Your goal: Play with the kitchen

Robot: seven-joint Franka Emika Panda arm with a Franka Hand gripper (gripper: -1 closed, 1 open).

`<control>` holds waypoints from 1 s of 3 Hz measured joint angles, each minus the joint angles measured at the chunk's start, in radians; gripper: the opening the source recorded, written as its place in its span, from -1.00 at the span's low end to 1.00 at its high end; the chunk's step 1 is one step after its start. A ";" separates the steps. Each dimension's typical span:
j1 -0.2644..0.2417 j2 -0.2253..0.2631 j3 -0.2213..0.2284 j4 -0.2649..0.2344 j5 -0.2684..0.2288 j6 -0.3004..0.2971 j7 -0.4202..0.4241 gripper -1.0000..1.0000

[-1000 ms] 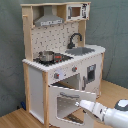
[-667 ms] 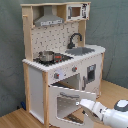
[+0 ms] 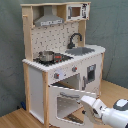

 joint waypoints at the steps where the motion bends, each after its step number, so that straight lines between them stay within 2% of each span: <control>1: 0.011 0.000 0.003 -0.034 0.000 -0.001 0.096 1.00; 3: 0.083 0.003 0.017 -0.161 0.000 -0.014 0.240 1.00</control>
